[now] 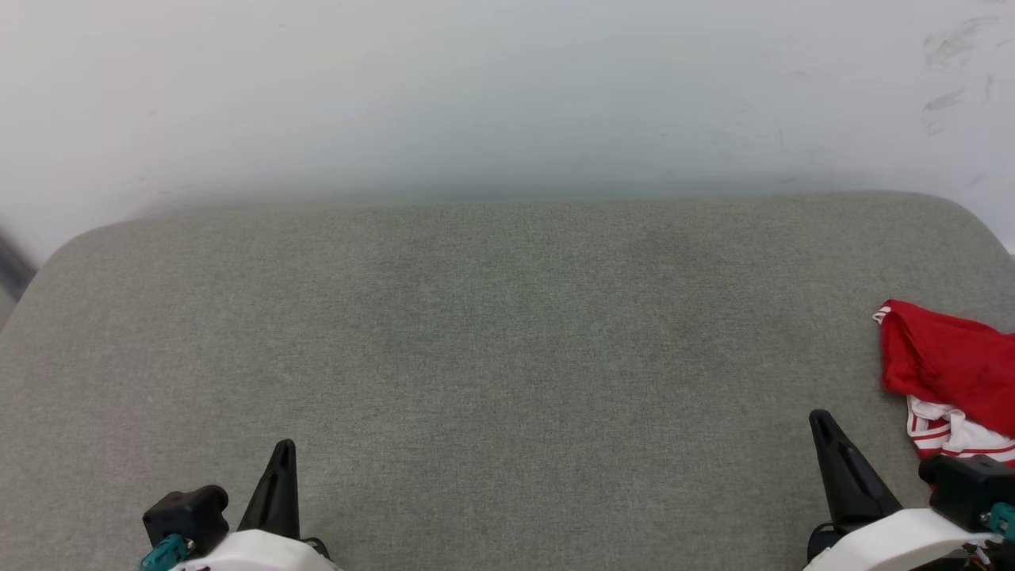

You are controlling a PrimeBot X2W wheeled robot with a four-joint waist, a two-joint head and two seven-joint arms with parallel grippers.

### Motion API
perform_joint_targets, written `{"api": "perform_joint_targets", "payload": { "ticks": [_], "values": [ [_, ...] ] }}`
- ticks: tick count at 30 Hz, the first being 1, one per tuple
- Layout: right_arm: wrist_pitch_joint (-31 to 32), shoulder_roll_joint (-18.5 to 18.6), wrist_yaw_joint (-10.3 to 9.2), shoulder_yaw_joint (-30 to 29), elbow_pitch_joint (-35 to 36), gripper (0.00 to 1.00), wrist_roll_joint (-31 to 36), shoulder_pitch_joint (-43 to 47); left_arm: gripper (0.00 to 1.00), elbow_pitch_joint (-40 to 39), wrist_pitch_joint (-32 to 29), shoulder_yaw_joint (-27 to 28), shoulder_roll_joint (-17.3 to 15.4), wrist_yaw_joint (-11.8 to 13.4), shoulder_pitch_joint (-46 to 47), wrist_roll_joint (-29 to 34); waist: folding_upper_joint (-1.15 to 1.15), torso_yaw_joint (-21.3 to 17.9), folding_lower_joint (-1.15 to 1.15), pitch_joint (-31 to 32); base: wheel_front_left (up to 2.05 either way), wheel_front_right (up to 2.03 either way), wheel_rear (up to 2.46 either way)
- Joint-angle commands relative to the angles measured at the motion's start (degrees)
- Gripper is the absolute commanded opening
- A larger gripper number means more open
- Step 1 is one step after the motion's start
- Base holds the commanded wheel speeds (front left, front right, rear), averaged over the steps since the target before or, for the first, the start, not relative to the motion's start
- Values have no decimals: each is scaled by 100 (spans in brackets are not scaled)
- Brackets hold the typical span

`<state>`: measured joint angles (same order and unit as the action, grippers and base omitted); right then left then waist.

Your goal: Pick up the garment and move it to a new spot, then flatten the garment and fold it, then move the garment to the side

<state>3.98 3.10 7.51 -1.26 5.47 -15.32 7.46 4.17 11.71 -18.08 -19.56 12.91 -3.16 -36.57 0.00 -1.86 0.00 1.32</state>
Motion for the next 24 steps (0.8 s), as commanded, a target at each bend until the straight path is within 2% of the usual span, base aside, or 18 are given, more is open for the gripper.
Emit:
{"api": "perform_joint_targets", "payload": {
  "ticks": [1,24],
  "values": [
    [-39,57,0,3,4,0,-346,-190,0,-29,-53,139,7,-89,177,-235,0,4,0,-1,0,0,0],
    [-75,151,-1,-10,-600,0,-2768,-574,0,326,-553,803,475,-711,455,-1955,0,42,0,-32,0,0,0]
  ]
}}
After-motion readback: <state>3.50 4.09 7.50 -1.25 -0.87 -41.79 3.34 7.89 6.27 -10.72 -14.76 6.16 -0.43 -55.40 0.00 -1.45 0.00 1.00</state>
